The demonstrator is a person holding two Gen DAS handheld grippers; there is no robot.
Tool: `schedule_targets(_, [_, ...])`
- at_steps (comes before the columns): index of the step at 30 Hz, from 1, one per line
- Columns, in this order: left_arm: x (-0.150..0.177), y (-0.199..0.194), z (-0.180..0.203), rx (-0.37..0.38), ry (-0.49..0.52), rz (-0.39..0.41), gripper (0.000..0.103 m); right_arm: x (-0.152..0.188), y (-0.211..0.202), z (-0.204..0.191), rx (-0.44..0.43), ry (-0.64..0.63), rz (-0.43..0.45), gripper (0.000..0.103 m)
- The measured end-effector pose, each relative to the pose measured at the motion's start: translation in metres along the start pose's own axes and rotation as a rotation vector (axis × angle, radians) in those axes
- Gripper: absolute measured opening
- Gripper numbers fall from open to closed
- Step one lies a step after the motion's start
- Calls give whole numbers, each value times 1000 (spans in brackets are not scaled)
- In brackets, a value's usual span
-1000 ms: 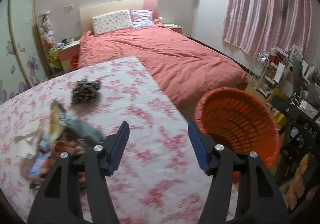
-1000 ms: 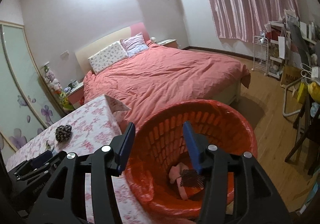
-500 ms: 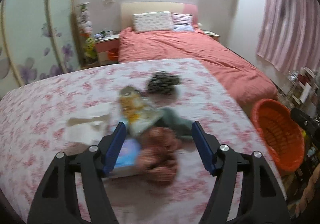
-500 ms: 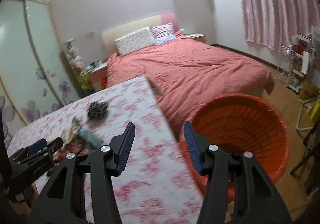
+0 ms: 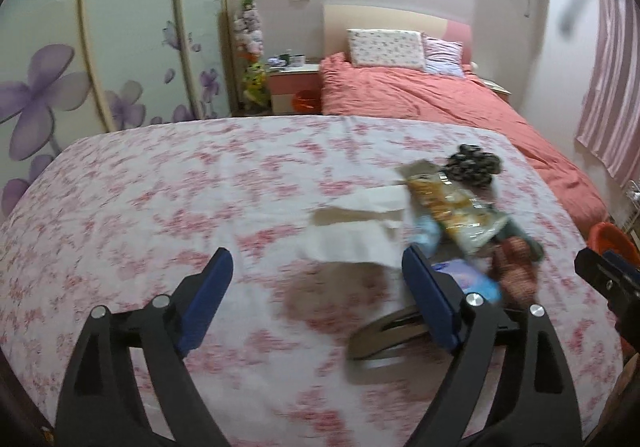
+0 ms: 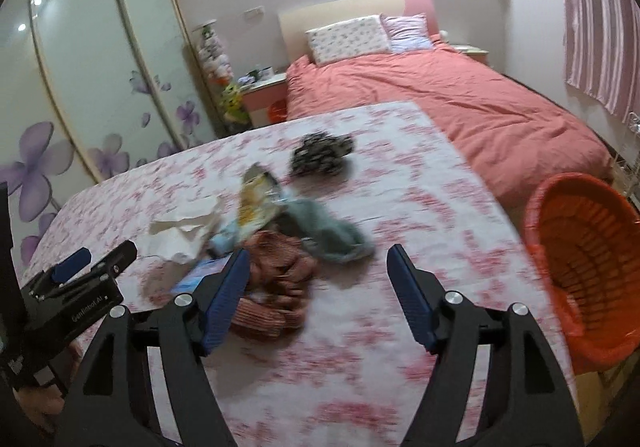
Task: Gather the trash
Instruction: 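Grasp the brown plaid cloth with the right tool, then grasp the white tissue with the left tool while the right tool holds the brown cloth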
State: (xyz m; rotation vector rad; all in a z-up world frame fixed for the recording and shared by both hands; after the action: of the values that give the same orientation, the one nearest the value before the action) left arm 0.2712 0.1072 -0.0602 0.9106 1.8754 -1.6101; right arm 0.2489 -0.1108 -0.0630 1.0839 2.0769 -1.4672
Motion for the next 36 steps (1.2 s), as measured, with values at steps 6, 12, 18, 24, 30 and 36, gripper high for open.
schedule_targets(6, [13, 5, -26, 9, -33, -19, 85, 11, 23, -26, -45, 34, -92, 70])
schedule_targets(12, [23, 8, -34, 17, -55, -32, 86, 26, 35, -24, -42, 43, -174, 37])
schedule_targets(18, [27, 12, -30, 27, -55, -46, 86, 16, 20, 0, -8, 61, -122, 17])
schedule_targets(24, [26, 15, -18, 38, -39, -55, 86, 9, 13, 42, 60, 122, -86, 15])
schedule_targets(30, [23, 18, -5, 42, -21, -58, 87, 10, 18, 36, 0, 125, -106, 46])
schedule_targets(36, [19, 21, 0, 49, -13, -59, 87, 21, 39, 25, -1, 86, -165, 48])
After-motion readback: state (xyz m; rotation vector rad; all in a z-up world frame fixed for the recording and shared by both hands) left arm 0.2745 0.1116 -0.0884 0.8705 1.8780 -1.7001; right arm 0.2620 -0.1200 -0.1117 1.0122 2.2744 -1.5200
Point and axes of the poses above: each gripper's, at about its wrist camera, not at the fingertips, and y roughly the way its jaws point, z to its right, x to its underside, the point moved 7 cm from there along y, roughly the way its jaws point, and after that the axes turned 12 degrees about y, right-handed, at the moved point
